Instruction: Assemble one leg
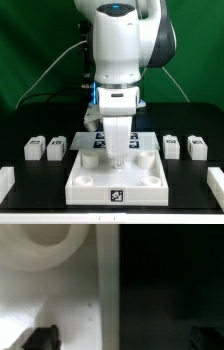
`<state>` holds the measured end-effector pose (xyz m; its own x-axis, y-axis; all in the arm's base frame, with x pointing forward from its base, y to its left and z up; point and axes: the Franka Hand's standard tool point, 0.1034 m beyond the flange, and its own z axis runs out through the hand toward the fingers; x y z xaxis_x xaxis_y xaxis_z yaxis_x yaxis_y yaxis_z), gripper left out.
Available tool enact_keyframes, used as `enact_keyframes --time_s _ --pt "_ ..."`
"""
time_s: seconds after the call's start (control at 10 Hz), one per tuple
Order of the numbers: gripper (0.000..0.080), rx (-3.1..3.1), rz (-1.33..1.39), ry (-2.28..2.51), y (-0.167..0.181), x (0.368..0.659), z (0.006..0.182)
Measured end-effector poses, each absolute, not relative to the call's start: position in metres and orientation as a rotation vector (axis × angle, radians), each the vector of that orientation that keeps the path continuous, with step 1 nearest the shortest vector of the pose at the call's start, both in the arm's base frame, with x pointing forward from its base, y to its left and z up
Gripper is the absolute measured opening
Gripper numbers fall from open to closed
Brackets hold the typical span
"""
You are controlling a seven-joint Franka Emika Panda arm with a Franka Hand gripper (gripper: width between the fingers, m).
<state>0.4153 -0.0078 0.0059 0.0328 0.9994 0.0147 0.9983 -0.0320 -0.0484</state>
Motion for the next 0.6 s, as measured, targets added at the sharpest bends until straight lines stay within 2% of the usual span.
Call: enact_keyframes --time_s 0.2,0.3,0.4,0.5,0.6 --pt "0.0411 -2.225 0.036 -2.153 -0.0078 0.4151 0.0057" --pt "0.0411 -2.225 0.036 -2.153 -0.0078 0.4150 0.0057" --pt "0.0227 -2.225 0.036 -2.153 -0.0078 0.4150 0.0057" --pt "0.0094 -2.225 0.036 -2.153 -0.0079 0.4150 0.0057" --pt "0.0094 -2.229 0.027 -2.157 -0.0078 0.4170 0.0068"
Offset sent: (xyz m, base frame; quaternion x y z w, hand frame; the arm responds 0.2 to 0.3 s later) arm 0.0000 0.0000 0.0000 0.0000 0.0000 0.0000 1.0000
